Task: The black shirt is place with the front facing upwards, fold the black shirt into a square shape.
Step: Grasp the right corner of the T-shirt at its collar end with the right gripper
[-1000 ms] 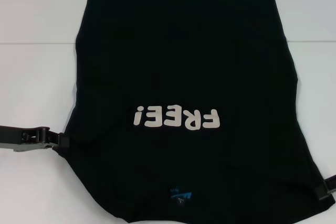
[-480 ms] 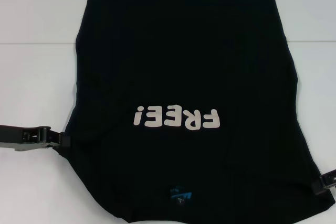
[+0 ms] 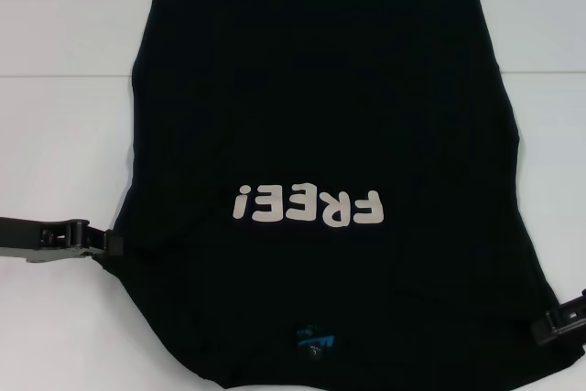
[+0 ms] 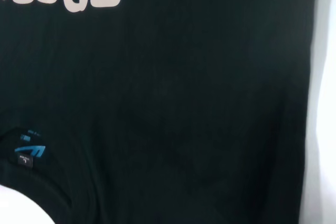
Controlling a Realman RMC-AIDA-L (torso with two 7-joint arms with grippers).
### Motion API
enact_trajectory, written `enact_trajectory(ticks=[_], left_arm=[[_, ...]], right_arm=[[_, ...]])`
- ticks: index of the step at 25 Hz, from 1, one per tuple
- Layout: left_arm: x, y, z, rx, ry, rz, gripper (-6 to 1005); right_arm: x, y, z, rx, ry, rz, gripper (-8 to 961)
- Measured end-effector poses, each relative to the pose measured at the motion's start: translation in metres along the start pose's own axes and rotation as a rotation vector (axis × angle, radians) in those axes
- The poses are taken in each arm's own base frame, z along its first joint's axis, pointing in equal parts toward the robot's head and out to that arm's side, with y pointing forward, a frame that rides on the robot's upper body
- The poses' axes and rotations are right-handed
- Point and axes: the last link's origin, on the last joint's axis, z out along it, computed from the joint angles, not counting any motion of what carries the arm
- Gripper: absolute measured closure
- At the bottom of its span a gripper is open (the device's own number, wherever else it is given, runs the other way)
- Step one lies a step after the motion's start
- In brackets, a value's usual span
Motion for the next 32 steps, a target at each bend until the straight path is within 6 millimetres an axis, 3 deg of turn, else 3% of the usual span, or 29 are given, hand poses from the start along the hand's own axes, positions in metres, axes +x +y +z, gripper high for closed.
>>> enact_trajectory(ticks=[32], left_arm=[[0.0001, 0.0001, 0.0000, -0.002, 0.002, 0.000, 966]], right_arm=[[-0.0028, 0.0086, 0.0055, -0.004, 0.028, -0.034, 67]])
